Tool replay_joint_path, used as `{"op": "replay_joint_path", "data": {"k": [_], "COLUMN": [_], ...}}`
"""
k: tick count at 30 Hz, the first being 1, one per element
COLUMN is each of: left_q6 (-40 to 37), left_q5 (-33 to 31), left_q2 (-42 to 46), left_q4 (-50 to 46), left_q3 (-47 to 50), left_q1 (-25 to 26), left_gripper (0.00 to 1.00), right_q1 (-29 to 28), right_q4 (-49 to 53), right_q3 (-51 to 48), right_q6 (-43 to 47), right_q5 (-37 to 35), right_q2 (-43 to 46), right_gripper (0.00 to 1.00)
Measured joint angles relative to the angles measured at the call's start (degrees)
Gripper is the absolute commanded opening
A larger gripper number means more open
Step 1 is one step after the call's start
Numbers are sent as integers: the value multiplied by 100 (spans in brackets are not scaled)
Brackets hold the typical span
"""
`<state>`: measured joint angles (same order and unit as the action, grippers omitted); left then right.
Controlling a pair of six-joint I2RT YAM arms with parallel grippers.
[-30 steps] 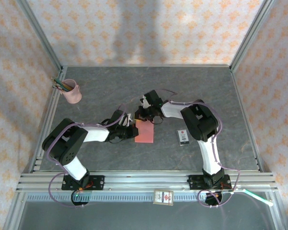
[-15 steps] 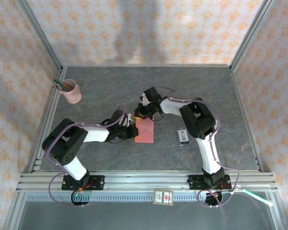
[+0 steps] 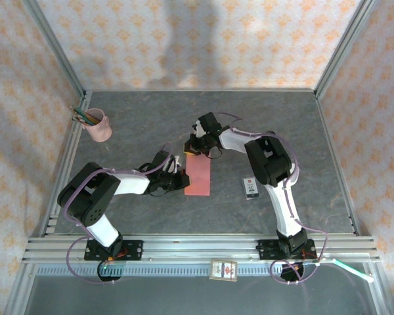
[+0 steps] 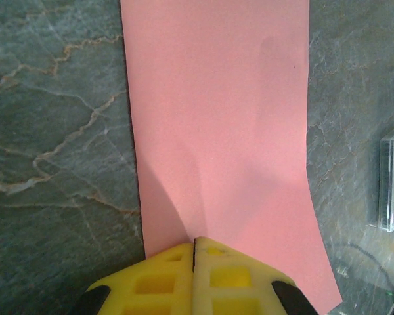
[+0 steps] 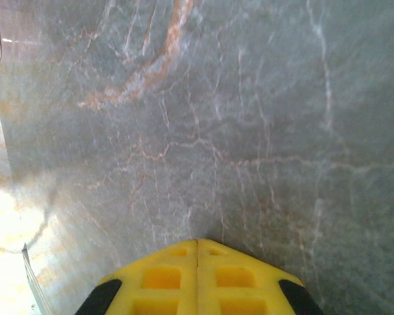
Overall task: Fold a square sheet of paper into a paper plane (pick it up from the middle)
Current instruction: First fold in half a square sheet of paper at the center of the table.
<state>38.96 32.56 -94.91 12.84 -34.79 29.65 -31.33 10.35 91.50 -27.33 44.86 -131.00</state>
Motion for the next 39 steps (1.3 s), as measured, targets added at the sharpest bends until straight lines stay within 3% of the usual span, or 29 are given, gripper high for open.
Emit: {"op": "replay_joint_path", "data": {"k": [8, 13, 18, 23, 27, 39], "left_q6": [122, 367, 531, 610, 595, 448], "left_q5": [-52, -90, -142, -181, -289, -463], "left_q2": [28, 83, 208, 479, 901, 1488], "left_q4": [-48, -85, -380, -754, -984, -1403], "left_q3": [-48, -59, -107, -254, -306, -116], "left_q1": [37, 79, 151, 138, 42, -195], "left_gripper": [0, 0, 14, 24, 28, 29], "right_q1": [420, 492, 356, 74, -146, -398], "right_q4": [92, -7, -302, -608, -748, -960], "right_q3": [579, -105, -1322, -1873, -2092, -1836], "right_q6": [302, 428, 424, 411, 350, 334], "right_q5": [-560, -695, -568, -361, -192, 20], "right_q2": [-160, 413, 1419, 1775, 1786, 1099], "right_gripper": [1, 3, 3, 3, 3, 2]}}
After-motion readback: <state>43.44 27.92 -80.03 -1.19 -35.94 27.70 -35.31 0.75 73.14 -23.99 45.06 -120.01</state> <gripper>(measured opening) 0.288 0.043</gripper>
